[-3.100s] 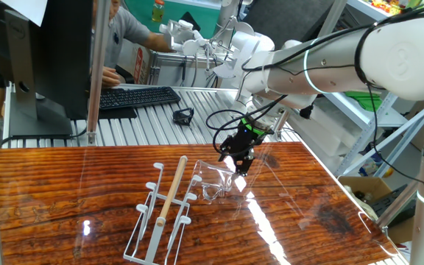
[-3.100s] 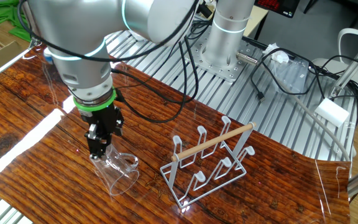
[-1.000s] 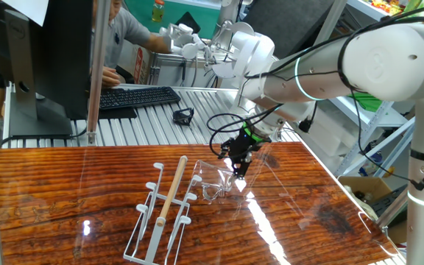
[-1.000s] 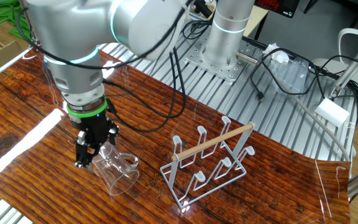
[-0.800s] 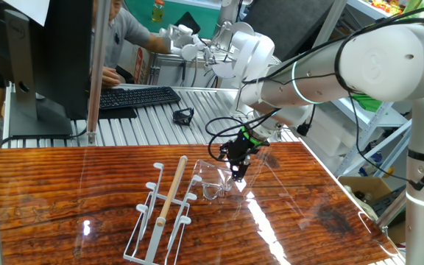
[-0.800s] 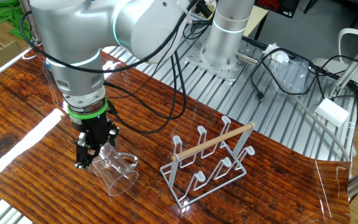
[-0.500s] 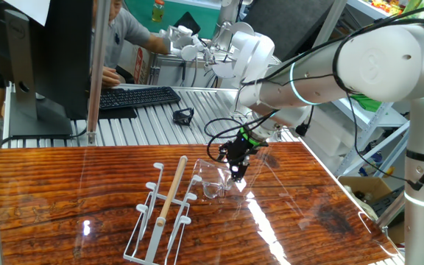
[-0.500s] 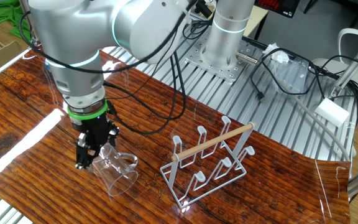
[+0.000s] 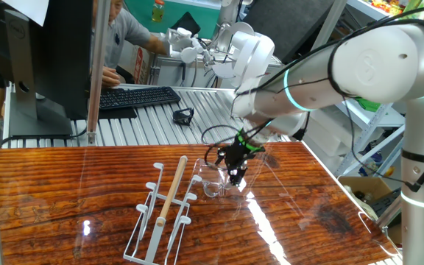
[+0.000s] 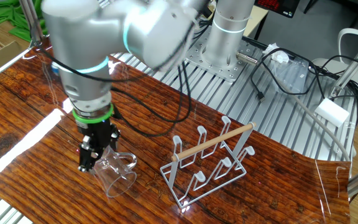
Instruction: Put the cup on the cup rack
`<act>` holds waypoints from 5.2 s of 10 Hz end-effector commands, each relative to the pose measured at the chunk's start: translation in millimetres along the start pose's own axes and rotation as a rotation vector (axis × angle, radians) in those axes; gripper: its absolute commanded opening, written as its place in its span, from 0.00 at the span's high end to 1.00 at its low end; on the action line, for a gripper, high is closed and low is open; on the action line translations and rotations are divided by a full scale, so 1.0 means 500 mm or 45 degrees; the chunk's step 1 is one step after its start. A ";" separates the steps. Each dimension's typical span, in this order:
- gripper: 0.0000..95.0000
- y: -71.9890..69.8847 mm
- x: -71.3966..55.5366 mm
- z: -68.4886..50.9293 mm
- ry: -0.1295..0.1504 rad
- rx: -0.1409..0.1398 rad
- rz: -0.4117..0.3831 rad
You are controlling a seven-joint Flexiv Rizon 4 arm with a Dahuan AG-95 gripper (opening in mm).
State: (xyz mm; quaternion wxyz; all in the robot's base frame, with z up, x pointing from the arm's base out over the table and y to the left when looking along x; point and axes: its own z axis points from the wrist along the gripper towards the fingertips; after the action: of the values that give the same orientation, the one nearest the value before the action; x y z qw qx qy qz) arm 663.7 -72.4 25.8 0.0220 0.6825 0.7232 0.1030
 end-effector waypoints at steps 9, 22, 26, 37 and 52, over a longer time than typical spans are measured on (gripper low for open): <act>0.40 0.006 -0.012 0.007 -0.068 -0.025 -0.076; 1.00 0.016 -0.015 -0.009 -0.024 0.109 -0.231; 1.00 0.027 -0.015 -0.041 0.008 0.180 -0.343; 1.00 -0.008 0.024 -0.125 0.117 0.272 -0.526; 1.00 -0.082 0.093 -0.246 0.201 0.327 -0.725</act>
State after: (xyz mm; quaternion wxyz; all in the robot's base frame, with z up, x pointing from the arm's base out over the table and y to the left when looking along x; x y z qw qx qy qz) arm 598.9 -42.5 144.5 -0.0922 0.4397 0.8918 0.0530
